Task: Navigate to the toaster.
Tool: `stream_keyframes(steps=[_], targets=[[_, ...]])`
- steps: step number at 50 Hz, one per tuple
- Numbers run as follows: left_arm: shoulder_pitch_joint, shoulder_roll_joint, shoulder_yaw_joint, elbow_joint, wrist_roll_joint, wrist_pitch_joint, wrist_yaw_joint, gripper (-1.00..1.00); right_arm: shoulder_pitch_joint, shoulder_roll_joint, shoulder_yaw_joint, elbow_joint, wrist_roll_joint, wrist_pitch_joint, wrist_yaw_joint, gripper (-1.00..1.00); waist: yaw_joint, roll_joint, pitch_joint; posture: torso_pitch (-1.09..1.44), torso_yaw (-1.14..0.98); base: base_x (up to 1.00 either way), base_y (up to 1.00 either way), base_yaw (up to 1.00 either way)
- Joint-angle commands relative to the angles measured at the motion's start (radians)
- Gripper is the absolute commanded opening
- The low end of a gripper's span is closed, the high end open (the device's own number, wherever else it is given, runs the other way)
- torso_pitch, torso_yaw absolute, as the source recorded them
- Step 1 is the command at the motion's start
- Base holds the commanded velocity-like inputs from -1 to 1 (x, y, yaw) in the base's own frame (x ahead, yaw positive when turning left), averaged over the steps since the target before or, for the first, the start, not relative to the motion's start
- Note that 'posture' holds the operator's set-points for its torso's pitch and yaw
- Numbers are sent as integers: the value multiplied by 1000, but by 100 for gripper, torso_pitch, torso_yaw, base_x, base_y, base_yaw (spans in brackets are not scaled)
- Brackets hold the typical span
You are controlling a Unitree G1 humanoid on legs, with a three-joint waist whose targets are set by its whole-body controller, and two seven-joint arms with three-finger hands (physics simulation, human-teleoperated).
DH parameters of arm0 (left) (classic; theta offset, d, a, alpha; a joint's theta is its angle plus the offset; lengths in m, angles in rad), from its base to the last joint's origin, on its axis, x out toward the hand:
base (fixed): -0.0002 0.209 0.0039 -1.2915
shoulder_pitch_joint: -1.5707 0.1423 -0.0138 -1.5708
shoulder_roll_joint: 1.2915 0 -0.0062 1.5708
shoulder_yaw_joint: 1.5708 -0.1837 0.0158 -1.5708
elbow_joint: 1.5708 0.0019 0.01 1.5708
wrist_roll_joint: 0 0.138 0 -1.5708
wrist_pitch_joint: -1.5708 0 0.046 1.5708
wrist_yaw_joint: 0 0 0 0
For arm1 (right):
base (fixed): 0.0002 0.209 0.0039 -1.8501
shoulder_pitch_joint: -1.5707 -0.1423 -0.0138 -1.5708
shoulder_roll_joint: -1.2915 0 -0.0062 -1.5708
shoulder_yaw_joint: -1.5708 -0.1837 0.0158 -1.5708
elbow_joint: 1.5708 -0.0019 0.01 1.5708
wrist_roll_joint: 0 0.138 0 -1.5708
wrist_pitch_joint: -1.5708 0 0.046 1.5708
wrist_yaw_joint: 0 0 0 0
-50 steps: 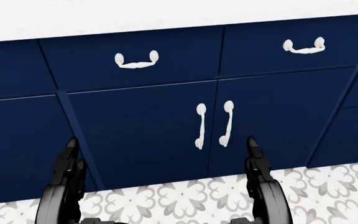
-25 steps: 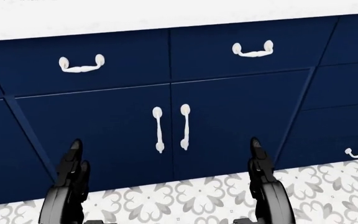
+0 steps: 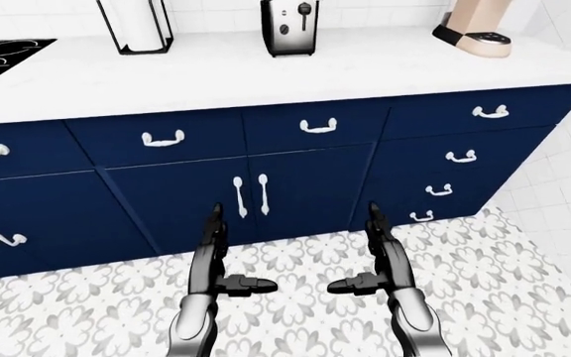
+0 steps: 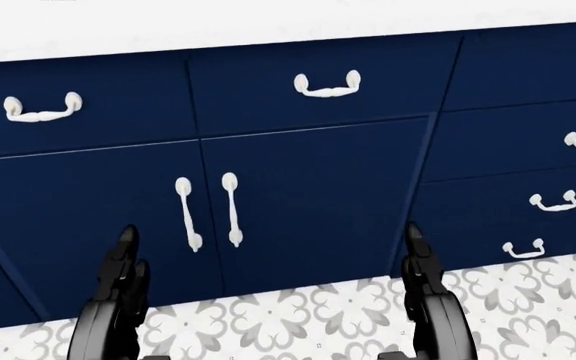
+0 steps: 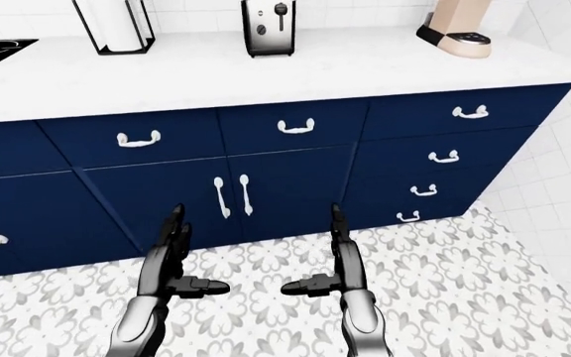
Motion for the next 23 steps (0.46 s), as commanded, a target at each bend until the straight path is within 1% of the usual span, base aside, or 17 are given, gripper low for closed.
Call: stream_keyframes(steps=[1,3,6,8,9,10,11,12,13,14,15,16,18,20,21,22,23], targets=[[-20,10,22,-49,-1,-37,9,100,-23,7,21,-48,2,-32,6,100,8,9,-14,0,0,0,-42,0],[-22,10,24,-45,-2,-40,9,100,-23,7,20,-47,2,-33,7,100,12,28,-3,0,0,0,-41,0],[-20,9,22,-49,-1,-38,9,100,-22,8,21,-50,1,-30,6,100,15,54,3,0,0,0,-41,0],[-22,10,24,-43,-1,-42,9,100,-22,7,20,-49,3,-32,7,100,16,80,3,0,0,0,-41,0],[-20,9,23,-47,-1,-40,9,100,-23,7,19,-45,3,-34,7,100,17,99,-1,0,0,0,-41,0],[-19,9,23,-48,-1,-39,9,100,-23,7,20,-47,3,-33,7,100,17,113,-4,0,0,0,-41,0],[-19,9,23,-47,-1,-40,9,100,-23,7,20,-46,2,-34,7,100,30,75,-4,0,0,0,-41,0],[-19,10,23,-47,0,-40,9,100,-22,7,21,-49,2,-32,6,100,22,93,-7,0,0,0,-41,0],[-20,10,23,-47,-1,-40,9,100,-22,7,20,-48,2,-32,7,100,24,96,-10,0,0,0,-41,0],[-21,10,23,-45,-1,-41,9,100,-24,6,19,-45,3,-34,7,100,25,95,-18,0,0,0,-41,0],[-21,9,23,-45,0,-40,10,100,-25,6,19,-43,3,-35,7,100,23,93,-20,0,0,0,-41,0],[-21,9,22,-45,0,-40,10,100,-25,6,19,-44,3,-35,7,100,23,84,-20,0,0,0,-41,0],[-20,9,22,-49,0,-38,10,100,-27,6,18,-39,3,-37,7,100,26,58,-12,0,0,0,-40,0],[-19,9,22,-54,0,-35,9,100,-27,6,18,-38,3,-38,7,100,26,22,-10,0,0,0,-41,0],[-19,9,22,-53,0,-35,9,100,-26,6,19,-41,2,-36,7,100,24,-7,-16,0,0,0,-41,0],[-22,10,23,-48,-1,-38,9,100,-27,6,18,-40,3,-36,8,100,19,-58,-32,0,0,0,-41,0],[-22,10,23,-47,-1,-38,9,100,-28,6,19,-36,2,-39,7,100,13,-35,-32,0,0,0,-41,0]])
